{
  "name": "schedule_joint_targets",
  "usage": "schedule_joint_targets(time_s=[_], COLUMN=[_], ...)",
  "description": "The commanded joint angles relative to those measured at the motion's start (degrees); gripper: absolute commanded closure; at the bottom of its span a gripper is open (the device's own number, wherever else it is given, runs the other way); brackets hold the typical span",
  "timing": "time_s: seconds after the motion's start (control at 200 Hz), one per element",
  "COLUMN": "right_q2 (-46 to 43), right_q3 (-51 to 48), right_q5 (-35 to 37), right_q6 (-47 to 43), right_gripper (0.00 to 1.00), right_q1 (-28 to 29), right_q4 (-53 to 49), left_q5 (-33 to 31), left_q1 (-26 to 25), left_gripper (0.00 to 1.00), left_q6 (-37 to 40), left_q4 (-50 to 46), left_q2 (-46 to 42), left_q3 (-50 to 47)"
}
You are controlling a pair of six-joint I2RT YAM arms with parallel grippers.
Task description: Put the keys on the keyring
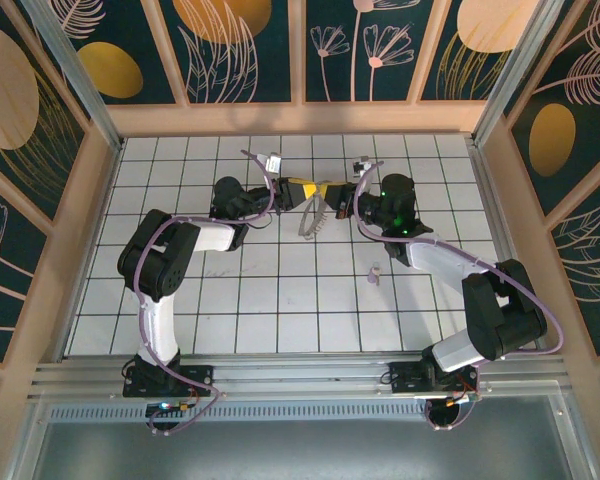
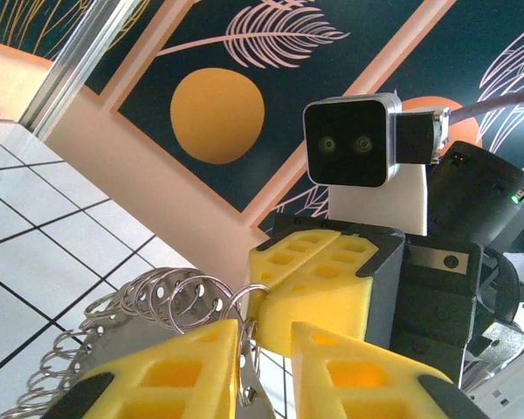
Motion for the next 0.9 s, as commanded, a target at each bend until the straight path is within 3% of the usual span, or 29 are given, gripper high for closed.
schedule_joint_targets(time_s=[0.0,0.506,0.616,0.716,0.821,0.896], right_q2=[-2.14,-2.16,-2.37,-2.54,-3.37,-4.99], right_q3=[-0.14,-0.58,-0.80,-0.82,-1.21,-2.92], right_q5=[0.50,0.17,0.10,-0.05,0.87,1.79], right_q6=[-0.70,-0.44,-0.44,-0.44,0.80,3.72], right_gripper=[1.00,1.00,1.00,1.00,1.00,0.74], right_q1=[-0.57,-0.67,-0.64,-0.84,-2.30,-4.76], right_q4=[2.90,3.59,3.47,3.30,2.34,2.65], left_q5=[1.20,1.65,1.34,-0.08,-1.40,-2.08], left_q1=[-0.28,-1.50,-1.77,-1.87,-1.78,-1.78], left_gripper=[0.78,0.86,0.90,1.00,1.00,1.00], left_q6=[-0.46,1.19,3.07,4.21,5.13,7.12], left_q4=[3.96,1.35,-1.31,-2.43,-3.40,-5.11], left_q2=[0.45,0.25,-0.17,-0.82,-1.66,-3.10], left_q3=[-0.39,-0.51,-0.18,-0.56,-0.73,-1.03])
